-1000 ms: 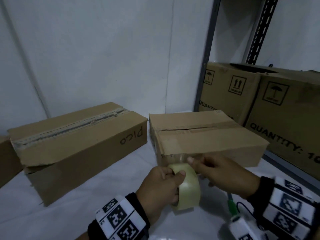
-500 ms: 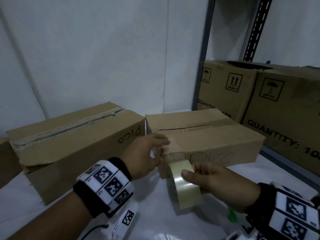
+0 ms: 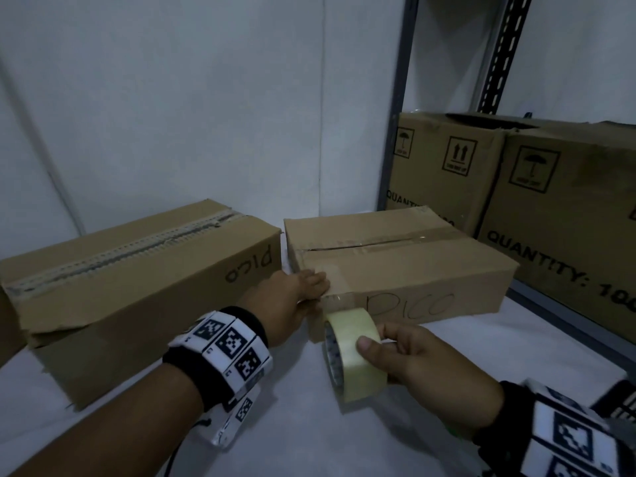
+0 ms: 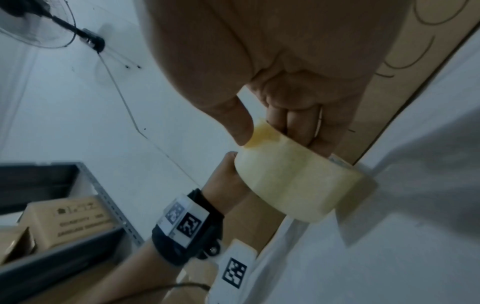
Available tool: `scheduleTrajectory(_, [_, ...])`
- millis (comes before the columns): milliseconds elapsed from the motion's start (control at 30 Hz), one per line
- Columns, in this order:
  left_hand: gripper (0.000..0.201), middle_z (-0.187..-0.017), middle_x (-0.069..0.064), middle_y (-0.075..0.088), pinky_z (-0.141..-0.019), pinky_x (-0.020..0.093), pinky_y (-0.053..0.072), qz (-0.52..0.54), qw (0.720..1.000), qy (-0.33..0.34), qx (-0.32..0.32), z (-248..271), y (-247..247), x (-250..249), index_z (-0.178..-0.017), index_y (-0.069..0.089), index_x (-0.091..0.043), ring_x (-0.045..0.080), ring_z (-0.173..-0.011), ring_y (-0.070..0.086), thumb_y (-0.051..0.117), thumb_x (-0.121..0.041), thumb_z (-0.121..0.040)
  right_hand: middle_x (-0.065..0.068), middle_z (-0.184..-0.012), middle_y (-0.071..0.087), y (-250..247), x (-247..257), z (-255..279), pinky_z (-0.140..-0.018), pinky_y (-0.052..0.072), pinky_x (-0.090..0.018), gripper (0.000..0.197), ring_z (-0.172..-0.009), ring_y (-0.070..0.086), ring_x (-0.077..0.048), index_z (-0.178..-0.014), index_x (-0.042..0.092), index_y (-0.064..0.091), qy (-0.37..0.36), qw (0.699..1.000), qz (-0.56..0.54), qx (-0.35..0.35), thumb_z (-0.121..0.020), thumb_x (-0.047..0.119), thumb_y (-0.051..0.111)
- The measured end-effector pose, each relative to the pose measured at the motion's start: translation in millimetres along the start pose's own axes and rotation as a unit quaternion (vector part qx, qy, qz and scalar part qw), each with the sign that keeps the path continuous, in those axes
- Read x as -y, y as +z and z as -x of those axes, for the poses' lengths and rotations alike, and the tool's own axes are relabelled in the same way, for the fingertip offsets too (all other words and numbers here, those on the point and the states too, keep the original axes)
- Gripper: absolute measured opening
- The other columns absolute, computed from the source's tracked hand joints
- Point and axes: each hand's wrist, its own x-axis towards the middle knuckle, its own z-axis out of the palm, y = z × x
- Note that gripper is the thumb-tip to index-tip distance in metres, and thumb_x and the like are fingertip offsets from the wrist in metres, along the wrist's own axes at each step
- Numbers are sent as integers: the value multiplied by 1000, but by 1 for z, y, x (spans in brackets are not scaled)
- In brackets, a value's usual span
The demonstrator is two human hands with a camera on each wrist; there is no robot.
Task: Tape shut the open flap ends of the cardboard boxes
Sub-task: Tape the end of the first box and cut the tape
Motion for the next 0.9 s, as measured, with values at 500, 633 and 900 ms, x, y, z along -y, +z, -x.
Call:
scheduleTrajectory(500, [42, -148, -3, 40, -117, 32, 24, 12, 1000, 4, 1, -3, 0, 6, -137, 46, -17, 14, -142, 29, 51, -15, -95, -15, -87, 76, 5, -1, 11, -88, 54, -51, 52, -86, 71, -34, -85, 7, 75, 21, 999, -18, -46, -85, 56, 57])
scheduleTrajectory(633, [42, -148, -3, 40, -118, 32, 23, 14, 1000, -2, -1, -4, 0, 6, -137, 46, -16, 13, -142, 28, 50, -16, -96, -17, -88, 75, 14, 5, 14, -98, 47, -56, 80, -81, 71, -29, -91, 2, 72, 47, 998, -7, -28, -67, 77, 58])
scheduleTrajectory(900, [39, -139, 3, 54, -110, 26, 29, 40, 997, -17, -57, -2, -5, -3, -129, 56, -10, 20, -135, 42, 60, -13, -90, -15, -96, 75, 12, 2, 26, -92, 53, -46, 31, -89, 71, -25, -101, 4, 70, 79, 995, -50, -18, -87, 32, 66])
